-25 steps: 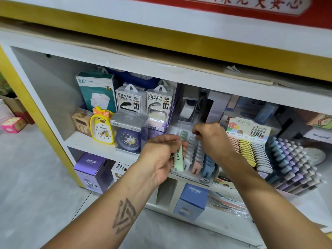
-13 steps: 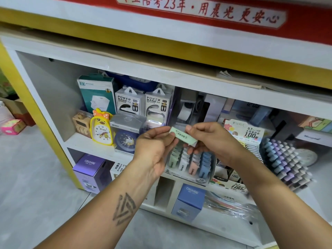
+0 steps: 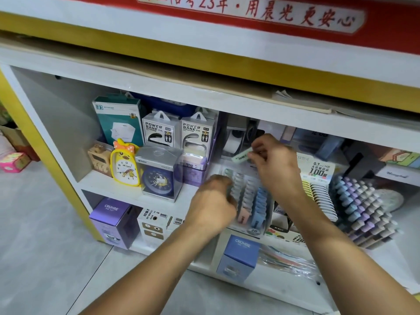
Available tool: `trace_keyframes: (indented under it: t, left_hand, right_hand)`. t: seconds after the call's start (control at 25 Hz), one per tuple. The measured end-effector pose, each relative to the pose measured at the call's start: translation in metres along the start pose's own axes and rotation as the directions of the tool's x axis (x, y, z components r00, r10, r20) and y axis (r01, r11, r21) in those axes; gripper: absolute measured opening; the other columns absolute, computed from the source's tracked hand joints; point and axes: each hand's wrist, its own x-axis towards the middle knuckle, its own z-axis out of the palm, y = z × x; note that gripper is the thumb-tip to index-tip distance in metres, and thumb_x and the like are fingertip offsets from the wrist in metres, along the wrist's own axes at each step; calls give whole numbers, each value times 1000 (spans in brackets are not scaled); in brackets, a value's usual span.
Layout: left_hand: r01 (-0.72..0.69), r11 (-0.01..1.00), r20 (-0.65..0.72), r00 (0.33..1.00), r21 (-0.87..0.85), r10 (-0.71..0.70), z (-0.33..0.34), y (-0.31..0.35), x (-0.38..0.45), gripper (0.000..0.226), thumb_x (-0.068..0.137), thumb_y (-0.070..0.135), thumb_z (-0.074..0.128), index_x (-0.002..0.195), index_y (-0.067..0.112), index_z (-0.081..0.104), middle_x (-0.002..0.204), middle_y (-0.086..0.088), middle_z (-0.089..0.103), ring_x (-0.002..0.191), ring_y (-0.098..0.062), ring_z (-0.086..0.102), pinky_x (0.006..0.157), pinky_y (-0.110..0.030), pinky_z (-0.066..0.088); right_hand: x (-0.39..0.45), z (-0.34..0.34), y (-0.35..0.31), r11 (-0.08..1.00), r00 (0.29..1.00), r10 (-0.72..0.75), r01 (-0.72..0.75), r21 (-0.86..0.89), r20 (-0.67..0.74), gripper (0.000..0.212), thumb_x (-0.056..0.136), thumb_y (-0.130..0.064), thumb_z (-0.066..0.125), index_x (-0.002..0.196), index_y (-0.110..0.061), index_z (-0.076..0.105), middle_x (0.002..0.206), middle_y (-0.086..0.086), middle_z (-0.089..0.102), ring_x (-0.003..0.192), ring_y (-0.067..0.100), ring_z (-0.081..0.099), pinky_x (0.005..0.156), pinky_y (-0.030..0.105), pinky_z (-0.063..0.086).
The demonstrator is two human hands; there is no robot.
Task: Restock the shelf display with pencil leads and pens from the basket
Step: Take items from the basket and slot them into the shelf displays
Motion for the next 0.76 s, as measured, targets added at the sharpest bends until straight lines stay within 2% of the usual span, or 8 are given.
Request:
trace_keyframes:
  t: [0.08, 0.16, 0.28, 0.36, 0.48, 0.56, 0.68, 0.76]
  left_hand:
    - [-139, 968, 100, 988, 209, 120, 5, -1, -7, 41, 84, 12, 61, 124, 16, 58, 132, 0, 53, 119, -22, 55, 97, -28, 45]
    - [-207, 935, 129, 976, 289, 177, 8, -2, -11, 43, 83, 7, 60, 125, 12, 56, 138, -1, 46, 122, -22, 50, 99, -29, 43]
    - [-240, 917, 134, 969, 320, 207, 6, -2, -12, 42, 84, 4, 57, 125, 9, 55, 138, -3, 44, 123, -23, 47, 99, -30, 43]
    - [-244, 912, 140, 968, 331, 209, 5, -2, -12, 41, 85, 4, 57, 125, 10, 55, 137, -3, 44, 124, -22, 47, 98, -31, 43]
    - [-227, 917, 147, 971, 327, 188, 3, -1, -12, 39, 85, 3, 57, 123, 10, 57, 135, -2, 45, 123, -22, 48, 97, -31, 44]
    - [-214, 923, 155, 973, 319, 173, 2, -1, -12, 39, 84, 3, 57, 122, 10, 57, 136, -2, 45, 125, -21, 47, 99, -31, 44]
    - [-208, 926, 166, 973, 316, 162, 3, 0, -11, 41, 84, 3, 58, 124, 10, 56, 139, -2, 44, 127, -20, 44, 101, -29, 42]
    - [-205, 926, 167, 973, 315, 159, 3, 0, -11, 41, 84, 4, 58, 125, 10, 56, 140, -1, 42, 128, -20, 44, 102, -29, 42]
  right_hand:
    - [-1, 12, 2, 983, 993, -105, 112, -144, 57, 12, 92, -14, 67, 103, -14, 62, 91, 8, 72, 83, 26, 68, 75, 41, 58]
    - [-1, 25, 5, 958, 984, -133, 158, -240, 115, 10, 94, -12, 63, 102, -14, 59, 85, 11, 69, 78, 31, 67, 70, 42, 57]
    - [0, 40, 8, 948, 973, -96, 154, -278, 212, 24, 90, 3, 58, 106, -15, 56, 83, 15, 65, 77, 37, 64, 69, 45, 56]
    - [0, 45, 8, 947, 960, -85, 161, -278, 267, 28, 88, 5, 56, 105, -17, 55, 83, 14, 63, 76, 37, 63, 68, 44, 56]
    - [-1, 51, 9, 936, 954, -82, 173, -306, 288, 25, 89, 4, 56, 102, -18, 55, 82, 13, 63, 74, 36, 62, 67, 45, 55]
    - [0, 52, 7, 938, 951, -69, 165, -306, 302, 23, 91, 1, 56, 104, -18, 59, 88, 14, 67, 80, 38, 64, 71, 46, 56]
    - [3, 52, 4, 972, 952, -47, 113, -205, 303, 23, 94, -3, 56, 108, -18, 65, 99, 14, 70, 91, 36, 66, 79, 45, 56]
    - [3, 52, 4, 977, 955, -31, 92, -195, 295, 23, 94, -3, 55, 108, -18, 66, 99, 13, 70, 91, 36, 65, 79, 45, 56]
